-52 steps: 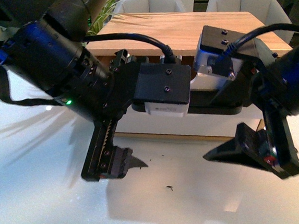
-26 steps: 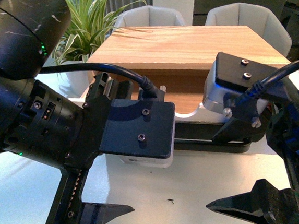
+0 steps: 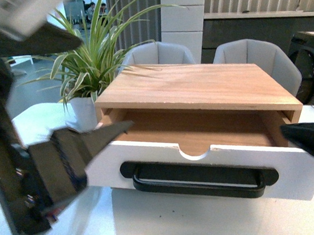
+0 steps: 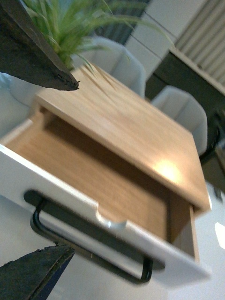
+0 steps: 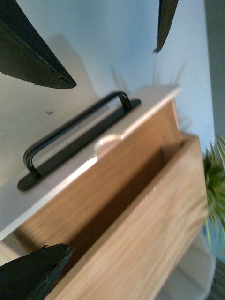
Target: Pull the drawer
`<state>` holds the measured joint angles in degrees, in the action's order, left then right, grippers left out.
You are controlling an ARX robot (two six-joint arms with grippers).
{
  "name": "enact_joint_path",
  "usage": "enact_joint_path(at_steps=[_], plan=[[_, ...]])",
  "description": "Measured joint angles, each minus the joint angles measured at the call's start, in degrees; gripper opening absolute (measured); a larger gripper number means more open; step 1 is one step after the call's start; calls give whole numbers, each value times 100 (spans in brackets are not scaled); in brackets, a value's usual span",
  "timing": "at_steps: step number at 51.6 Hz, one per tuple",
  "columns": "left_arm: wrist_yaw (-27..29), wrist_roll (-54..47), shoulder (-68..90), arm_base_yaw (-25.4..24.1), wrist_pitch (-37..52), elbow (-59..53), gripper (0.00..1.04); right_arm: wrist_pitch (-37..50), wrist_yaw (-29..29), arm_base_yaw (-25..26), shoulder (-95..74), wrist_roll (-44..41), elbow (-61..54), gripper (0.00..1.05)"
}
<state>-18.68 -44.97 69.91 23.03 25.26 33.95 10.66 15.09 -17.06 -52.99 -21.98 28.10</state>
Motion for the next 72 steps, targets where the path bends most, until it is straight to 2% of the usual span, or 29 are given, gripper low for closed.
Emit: enact_joint_path(at_steps=[5, 8, 16, 25, 31, 38, 43, 45, 50, 56, 60, 66, 72], plan=[[737, 870, -656, -273, 509, -605, 97, 166, -964, 144, 680, 483, -520, 96], [1012, 1445, -1108, -527, 511, -1003, 97, 162, -1438, 267, 1060, 791, -824, 96], [1259, 2393, -2037, -1165, 131, -1648, 97, 81, -2070, 391, 1853, 1305, -1207, 96], [1333, 3285, -2730, -1521, -129, -2127, 97, 48, -2376, 647, 2514, 2063, -1493, 96], [1340, 3521, -2782, -1539, -129, -2186, 97, 46, -2483, 815, 2629, 2529, -1545, 96], [1340, 3613, -2791, -1539, -129, -2186, 97, 72, -2433, 828, 2636, 2688, -1556, 95], [2465, 4076, -2839, -1434, 575, -2455, 82, 374, -2208, 949, 2796, 2424, -1775, 78], [2616, 4229, -2968, -1480, 605, -2564, 73, 382, -2144, 1023, 2905, 2356, -1888, 70], [2546, 4360, -3235, -1585, 542, -2723, 57, 348, -1565, 1499, 3097, 2282, -2052, 54], [2444, 4424, -3530, -1703, 378, -2863, 38, 310, -1541, 1674, 3285, 2251, -2201, 35], [1923, 4441, -3775, -2087, 219, -2953, 23, 269, -1521, 1683, 3425, 2236, -2291, 20], [1899, 4461, -4072, -2271, 20, -3047, 4, 190, -1521, 1687, 3604, 2218, -2391, 1], [1869, 4481, -4380, -2277, -205, -3126, 3, 92, -1519, 1687, 3790, 2216, -2463, 2]])
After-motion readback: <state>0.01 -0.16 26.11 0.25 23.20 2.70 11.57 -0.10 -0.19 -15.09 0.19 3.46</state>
